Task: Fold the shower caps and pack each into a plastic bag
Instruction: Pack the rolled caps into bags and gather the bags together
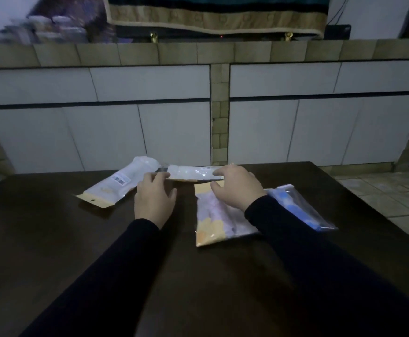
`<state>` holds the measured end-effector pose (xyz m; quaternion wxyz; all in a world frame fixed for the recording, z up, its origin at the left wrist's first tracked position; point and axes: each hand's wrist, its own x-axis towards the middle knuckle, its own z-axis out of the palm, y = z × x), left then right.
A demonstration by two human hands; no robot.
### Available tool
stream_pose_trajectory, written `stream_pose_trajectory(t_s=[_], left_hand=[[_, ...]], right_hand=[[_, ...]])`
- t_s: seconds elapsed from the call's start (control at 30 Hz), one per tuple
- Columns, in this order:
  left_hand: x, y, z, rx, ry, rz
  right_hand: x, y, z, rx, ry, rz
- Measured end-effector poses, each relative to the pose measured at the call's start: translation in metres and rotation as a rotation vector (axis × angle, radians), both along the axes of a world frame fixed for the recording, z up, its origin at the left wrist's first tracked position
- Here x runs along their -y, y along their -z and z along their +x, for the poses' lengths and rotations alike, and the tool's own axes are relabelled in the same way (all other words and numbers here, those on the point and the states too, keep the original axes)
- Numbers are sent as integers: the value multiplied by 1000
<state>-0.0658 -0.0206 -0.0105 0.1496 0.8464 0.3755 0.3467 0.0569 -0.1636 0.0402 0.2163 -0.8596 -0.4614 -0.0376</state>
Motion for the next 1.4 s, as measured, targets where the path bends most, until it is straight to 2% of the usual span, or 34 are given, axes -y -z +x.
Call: stream_pose_trajectory(t_s=[0.1,0.23,0.37,0.47,0.63,0.77,0.87,0.97,1.23,1.4], left_hand=[[-32,3,1,-14,-48,88],[-65,7,6,-140,-104,166],[-83,9,13,-181,-111,190],[-90,13,15,-83,-73,179],[-86,12,19,174,208,170],[-75,6,14,383,338,79],[-69,1,7,428,353,-163],[-60,-7,5,530,477,-382],[-43,-28,-7,698,544,-304],[-37,-31,-20,738,571,-358]], right_hand=[[-39,-1,6,24,-41,-32],[-87,6,7,59,-95,-64],[-123,18,5,193,-128,-133],[-136,24,5,301,-126,-132],[-131,26,3,305,-119,30],[-108,14,-1,233,-94,197],[-88,9,-1,153,-83,338],[-72,4,0,8,-143,459],[-55,0,0,-340,-343,569],[-55,-7,-11,-452,-318,602]])
